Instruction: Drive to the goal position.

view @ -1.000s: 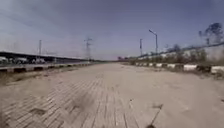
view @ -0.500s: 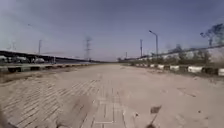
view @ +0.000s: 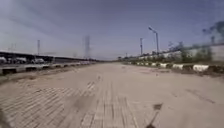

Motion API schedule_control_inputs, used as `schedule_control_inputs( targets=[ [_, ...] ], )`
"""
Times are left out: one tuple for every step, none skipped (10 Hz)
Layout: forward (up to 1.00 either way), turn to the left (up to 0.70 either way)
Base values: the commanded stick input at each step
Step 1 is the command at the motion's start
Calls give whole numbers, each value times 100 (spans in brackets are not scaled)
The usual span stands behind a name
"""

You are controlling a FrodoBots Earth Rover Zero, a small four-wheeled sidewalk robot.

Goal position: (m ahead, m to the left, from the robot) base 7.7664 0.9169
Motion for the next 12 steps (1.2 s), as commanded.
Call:
schedule_control_inputs(
  targets=[
    [100, 0],
    [100, 0],
    [100, 0],
    [100, 0],
    [100, 0],
    [100, 0],
    [100, 0],
    [100, 0],
    [100, 0],
    [100, 0],
    [100, 0],
    [100, 0]
  ],
)
